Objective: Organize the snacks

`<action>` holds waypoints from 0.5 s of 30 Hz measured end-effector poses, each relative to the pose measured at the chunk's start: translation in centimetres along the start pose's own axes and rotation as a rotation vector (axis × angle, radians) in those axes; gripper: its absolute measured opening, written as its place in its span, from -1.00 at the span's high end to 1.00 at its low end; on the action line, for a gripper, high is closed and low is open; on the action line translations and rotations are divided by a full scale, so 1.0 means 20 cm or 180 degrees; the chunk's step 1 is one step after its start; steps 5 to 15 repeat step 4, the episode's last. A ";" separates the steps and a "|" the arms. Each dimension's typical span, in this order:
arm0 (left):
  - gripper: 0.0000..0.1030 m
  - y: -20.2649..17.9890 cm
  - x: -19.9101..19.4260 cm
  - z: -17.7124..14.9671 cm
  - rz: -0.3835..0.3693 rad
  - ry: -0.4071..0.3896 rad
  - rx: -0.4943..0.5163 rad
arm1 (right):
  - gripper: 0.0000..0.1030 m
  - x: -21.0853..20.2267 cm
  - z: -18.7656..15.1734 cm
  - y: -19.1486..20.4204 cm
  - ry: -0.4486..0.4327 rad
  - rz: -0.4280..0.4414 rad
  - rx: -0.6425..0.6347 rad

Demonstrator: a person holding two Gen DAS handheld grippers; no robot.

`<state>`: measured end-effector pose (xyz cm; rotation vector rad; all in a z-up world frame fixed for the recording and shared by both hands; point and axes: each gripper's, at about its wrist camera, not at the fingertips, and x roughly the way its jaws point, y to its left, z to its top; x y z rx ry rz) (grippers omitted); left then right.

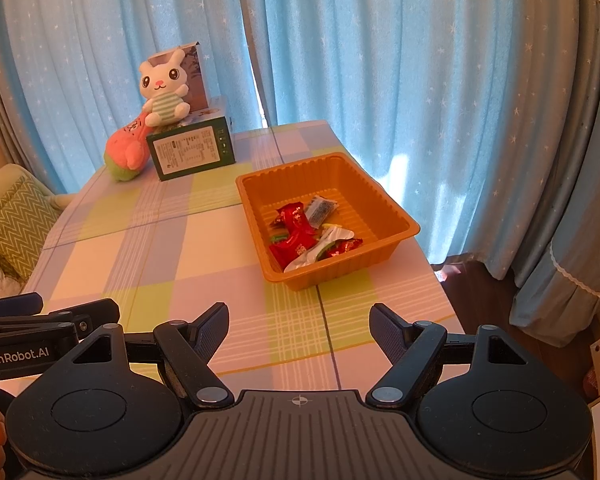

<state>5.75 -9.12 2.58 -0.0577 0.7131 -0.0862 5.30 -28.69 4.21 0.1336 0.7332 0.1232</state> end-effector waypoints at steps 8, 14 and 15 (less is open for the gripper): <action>-1.00 0.01 0.00 0.00 -0.0018 -0.0006 -0.0011 | -0.50 0.01 -0.01 0.00 -0.0001 0.0003 0.0007; -1.00 0.01 0.00 0.00 -0.0018 -0.0006 -0.0011 | -0.50 0.01 -0.01 0.00 -0.0001 0.0003 0.0007; -1.00 0.01 0.00 0.00 -0.0018 -0.0006 -0.0011 | -0.50 0.01 -0.01 0.00 -0.0001 0.0003 0.0007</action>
